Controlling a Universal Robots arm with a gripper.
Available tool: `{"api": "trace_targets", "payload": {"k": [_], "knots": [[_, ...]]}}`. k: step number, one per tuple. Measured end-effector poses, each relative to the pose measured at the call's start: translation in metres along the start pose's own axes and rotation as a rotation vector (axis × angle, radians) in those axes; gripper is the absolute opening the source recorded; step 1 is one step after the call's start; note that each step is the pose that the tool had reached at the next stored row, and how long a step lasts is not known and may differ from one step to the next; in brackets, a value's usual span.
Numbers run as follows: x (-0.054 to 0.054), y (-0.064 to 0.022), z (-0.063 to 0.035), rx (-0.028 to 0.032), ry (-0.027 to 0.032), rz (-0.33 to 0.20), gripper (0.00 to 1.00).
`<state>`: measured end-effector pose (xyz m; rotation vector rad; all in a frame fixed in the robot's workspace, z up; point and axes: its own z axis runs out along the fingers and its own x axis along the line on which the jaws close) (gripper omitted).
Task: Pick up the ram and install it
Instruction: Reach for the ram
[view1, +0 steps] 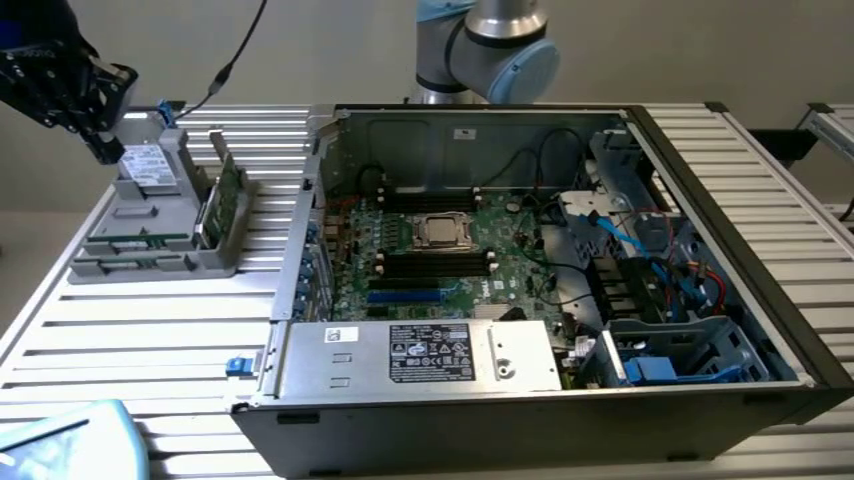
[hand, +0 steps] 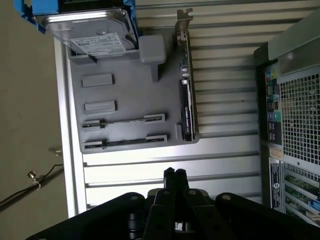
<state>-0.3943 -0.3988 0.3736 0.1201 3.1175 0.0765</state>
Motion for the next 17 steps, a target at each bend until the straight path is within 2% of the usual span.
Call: {"api": "trace_targets", "payload": {"k": [9, 17], "knots": [[0.024, -0.0021, 0.0043, 0.0001, 0.0005, 0.003, 0.11], [0.033, -0.0031, 0.0104, -0.0011, 0.0035, 0.004, 0.11]]}}
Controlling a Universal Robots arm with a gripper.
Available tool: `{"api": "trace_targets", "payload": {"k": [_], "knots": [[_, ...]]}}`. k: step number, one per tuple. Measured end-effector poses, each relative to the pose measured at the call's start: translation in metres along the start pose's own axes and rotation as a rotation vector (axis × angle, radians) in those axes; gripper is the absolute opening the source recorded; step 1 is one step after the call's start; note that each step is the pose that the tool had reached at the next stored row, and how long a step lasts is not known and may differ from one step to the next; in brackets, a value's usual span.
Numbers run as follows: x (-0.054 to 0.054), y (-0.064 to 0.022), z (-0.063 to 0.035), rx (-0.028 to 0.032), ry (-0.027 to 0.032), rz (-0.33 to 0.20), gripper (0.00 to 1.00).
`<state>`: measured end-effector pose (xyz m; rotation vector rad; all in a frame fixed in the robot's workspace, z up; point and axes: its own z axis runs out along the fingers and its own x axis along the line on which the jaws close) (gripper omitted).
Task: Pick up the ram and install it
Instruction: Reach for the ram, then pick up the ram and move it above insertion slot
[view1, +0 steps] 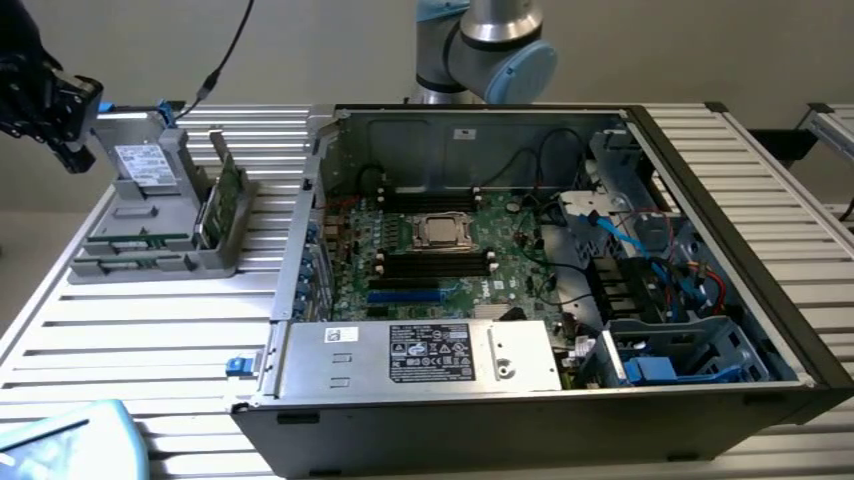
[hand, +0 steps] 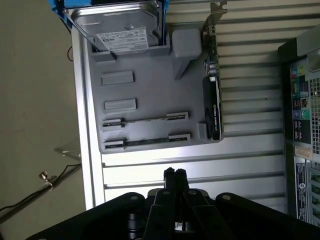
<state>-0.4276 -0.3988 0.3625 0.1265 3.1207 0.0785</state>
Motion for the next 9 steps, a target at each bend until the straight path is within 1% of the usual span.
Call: {"api": "trace_targets", "payload": {"k": [2, 9], "knots": [[0.0008, -0.0001, 0.0008, -0.0009, 0.0004, 0.0, 0.11], [0.001, -0.0001, 0.0007, -0.0008, 0.0007, -0.001, 0.11]]}}
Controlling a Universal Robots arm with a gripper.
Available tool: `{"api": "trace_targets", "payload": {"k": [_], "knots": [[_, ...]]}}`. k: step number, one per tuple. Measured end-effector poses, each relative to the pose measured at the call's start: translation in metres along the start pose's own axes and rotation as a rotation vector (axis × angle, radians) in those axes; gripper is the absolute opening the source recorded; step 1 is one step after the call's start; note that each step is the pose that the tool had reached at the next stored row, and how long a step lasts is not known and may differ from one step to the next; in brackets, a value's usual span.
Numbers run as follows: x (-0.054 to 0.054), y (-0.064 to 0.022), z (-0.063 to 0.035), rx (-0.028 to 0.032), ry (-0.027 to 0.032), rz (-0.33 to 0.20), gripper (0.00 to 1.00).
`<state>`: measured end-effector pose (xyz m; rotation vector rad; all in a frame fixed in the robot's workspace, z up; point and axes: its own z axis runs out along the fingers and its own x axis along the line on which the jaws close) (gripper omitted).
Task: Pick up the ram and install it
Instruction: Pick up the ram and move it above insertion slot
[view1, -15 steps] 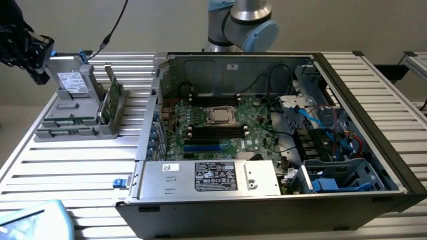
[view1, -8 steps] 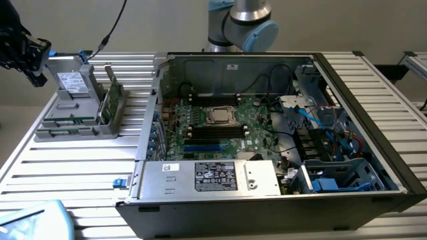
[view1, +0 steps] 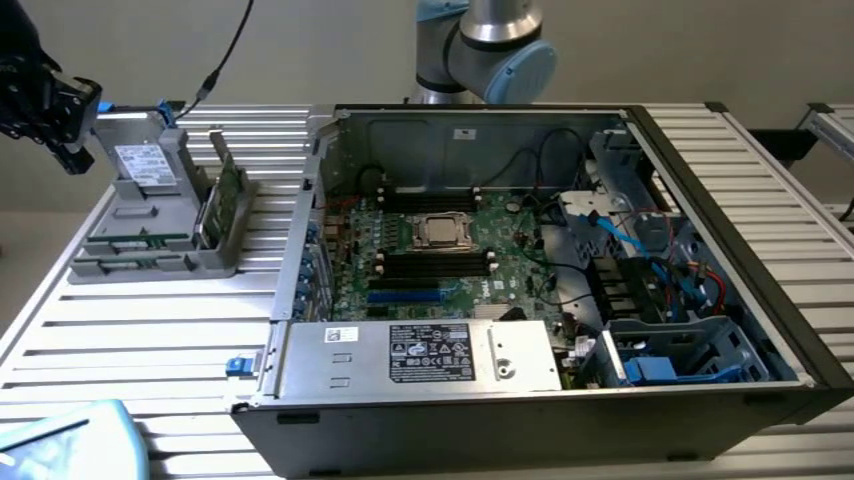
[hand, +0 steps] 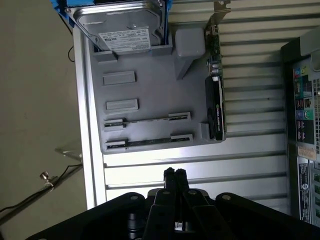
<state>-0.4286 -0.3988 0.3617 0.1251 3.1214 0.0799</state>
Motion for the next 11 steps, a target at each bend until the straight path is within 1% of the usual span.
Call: {"api": "trace_targets", "payload": {"k": [8, 11], "knots": [[0.0, 0.0, 0.0001, -0.0002, 0.0009, -0.014, 0.11], [0.0, 0.0, 0.0005, -0.0005, 0.0027, -0.025, 0.11]]}}
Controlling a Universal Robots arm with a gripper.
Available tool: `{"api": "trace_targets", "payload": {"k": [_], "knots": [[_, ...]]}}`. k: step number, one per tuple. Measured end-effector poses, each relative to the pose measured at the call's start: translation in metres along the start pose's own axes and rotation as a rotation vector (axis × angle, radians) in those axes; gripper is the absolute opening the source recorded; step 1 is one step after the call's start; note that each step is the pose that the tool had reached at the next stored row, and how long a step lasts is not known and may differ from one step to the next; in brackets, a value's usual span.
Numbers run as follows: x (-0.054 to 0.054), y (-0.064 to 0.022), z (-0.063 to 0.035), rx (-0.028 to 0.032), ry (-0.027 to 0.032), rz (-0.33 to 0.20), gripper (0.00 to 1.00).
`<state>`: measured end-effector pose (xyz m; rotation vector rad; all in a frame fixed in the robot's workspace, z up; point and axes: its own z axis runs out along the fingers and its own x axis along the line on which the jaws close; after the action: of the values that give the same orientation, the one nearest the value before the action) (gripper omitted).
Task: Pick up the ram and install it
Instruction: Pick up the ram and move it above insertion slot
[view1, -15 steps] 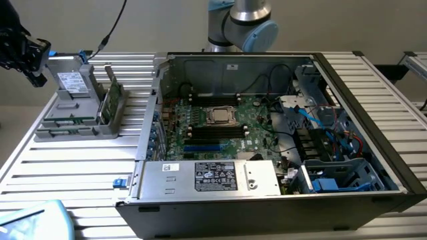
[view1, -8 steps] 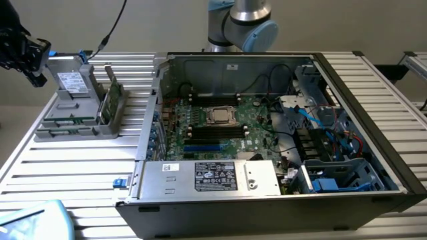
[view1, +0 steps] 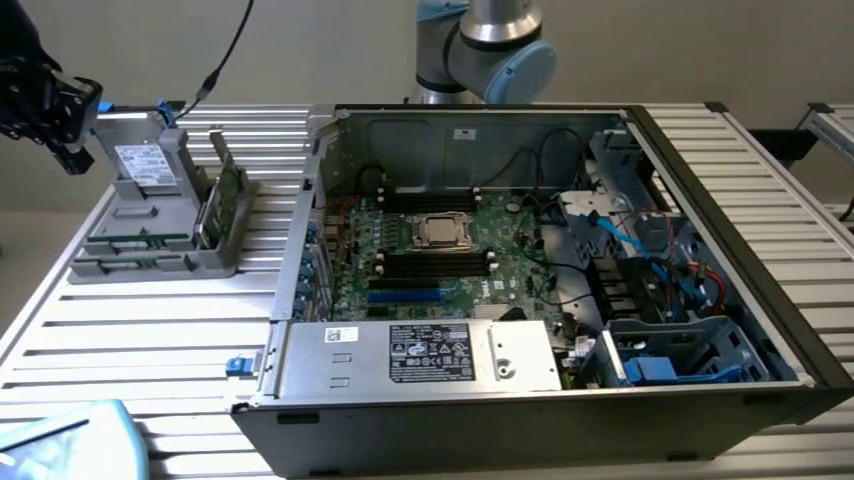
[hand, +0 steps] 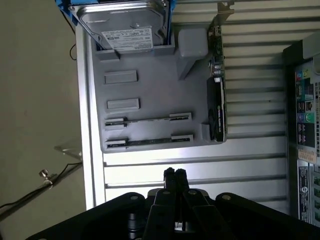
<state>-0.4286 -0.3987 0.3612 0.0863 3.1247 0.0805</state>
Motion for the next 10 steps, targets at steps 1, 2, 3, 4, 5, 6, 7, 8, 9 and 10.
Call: {"api": "trace_targets", "payload": {"k": [1, 2, 3, 4, 5, 6, 7, 8, 9, 10], "knots": [[0.0, 0.0, 0.0002, -0.0001, 0.0019, -0.005, 0.11], [0.0, -0.0001, 0.0006, -0.0002, 0.0053, -0.011, 0.11], [0.0, -0.0002, 0.001, -0.0002, 0.0111, -0.018, 0.11], [0.0, -0.0002, 0.0014, -0.0004, 0.017, -0.028, 0.11], [0.0001, -0.0001, 0.0016, -0.0009, 0.0217, -0.039, 0.11], [0.0001, -0.0001, 0.0018, -0.0018, 0.0256, -0.053, 0.11], [0.0001, -0.0001, 0.0018, -0.0026, 0.0287, -0.067, 0.11], [0.0001, -0.0001, 0.002, -0.0034, 0.0308, -0.083, 0.11], [0.0001, -0.0002, 0.0021, -0.0039, 0.0326, -0.1, 0.11], [0.0001, -0.0002, 0.0022, -0.0044, 0.0345, -0.117, 0.11]]}}
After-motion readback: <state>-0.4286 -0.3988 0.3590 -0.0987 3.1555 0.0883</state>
